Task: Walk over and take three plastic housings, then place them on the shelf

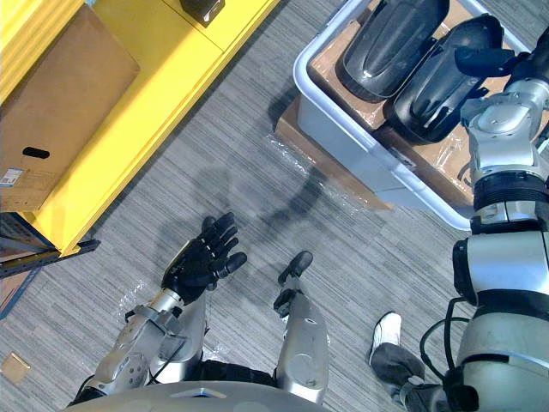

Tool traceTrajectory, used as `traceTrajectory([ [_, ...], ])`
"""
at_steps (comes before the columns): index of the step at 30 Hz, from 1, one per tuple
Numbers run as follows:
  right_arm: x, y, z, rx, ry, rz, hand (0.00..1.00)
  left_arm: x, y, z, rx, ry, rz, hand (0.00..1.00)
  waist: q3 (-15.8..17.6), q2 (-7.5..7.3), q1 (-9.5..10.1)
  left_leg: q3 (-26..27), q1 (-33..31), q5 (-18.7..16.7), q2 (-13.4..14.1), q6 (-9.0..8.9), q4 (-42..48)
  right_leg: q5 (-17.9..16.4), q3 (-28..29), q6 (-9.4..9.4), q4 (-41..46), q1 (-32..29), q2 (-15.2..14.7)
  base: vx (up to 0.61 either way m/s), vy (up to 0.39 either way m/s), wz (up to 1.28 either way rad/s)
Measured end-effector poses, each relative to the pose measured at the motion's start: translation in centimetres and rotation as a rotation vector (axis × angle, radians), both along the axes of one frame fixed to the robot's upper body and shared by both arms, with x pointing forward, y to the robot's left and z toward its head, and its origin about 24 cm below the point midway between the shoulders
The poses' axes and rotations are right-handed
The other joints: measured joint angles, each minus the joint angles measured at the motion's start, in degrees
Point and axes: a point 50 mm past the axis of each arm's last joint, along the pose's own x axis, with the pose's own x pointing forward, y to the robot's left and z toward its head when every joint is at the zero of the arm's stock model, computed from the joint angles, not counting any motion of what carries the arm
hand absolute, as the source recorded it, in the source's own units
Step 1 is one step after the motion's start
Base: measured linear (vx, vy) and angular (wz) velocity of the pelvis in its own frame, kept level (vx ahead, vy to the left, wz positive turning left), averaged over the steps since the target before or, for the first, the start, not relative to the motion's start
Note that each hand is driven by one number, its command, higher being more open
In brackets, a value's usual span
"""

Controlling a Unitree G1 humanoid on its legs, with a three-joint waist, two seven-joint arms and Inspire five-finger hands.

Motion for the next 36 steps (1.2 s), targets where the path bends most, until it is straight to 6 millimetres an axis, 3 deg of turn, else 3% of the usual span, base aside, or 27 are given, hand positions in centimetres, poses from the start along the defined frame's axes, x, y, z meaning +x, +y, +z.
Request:
traceTrajectory([
  [11, -0.8, -1.1, -0.8, 0.023, -0.014, -0.146, 1.0, -0.2, -0.4, 0.0, -0.006, -0.007, -0.006, 1.0, -0.1, 0.16, -0.68, 0.1, -1.7, 0.2, -0.1, 0.17, 0.4, -0.1, 0.2, -0.14, 1.1, -2.0, -0.4, 0.0, 0.0, 0.0],
  [22, -1.6, -3.0, -2.3, 0.148, 0.052, -0.146, 1.0, -0.2, -0.4, 0.0, -0.006, -0.004, -0.004, 1.0, 0.0, 0.51, -1.27, 0.7, -3.7, -1.1, 0.4, 0.44, 3.5, -0.1, 1.5, -0.21, 2.0, -3.8, -0.5, 0.0, -0.001, -0.06],
  [29, -1.7, -3.4, -3.1, 0.164, 0.106, -0.113, 1.0, -0.2, -0.4, -0.1, -0.006, 0.0, -0.001, 1.0, 0.0, 1.44, -0.85, 0.5, -5.3, -1.5, 0.4, 0.55, 4.4, 0.0, 1.5, -0.13, 1.9, -5.1, -0.6, 0.01, 0.001, 0.0],
  [36, -1.5, -3.2, -3.2, 0.155, 0.134, -0.088, 1.0, -0.2, -0.9, 0.0, -0.028, -0.001, 0.003, 1.0, 0.1, 3.57, -0.39, 0.1, -5.4, -1.5, 0.3, 0.55, 4.4, -0.1, 1.2, -0.18, 2.1, -5.0, -0.7, 0.03, 0.0, 0.02],
])
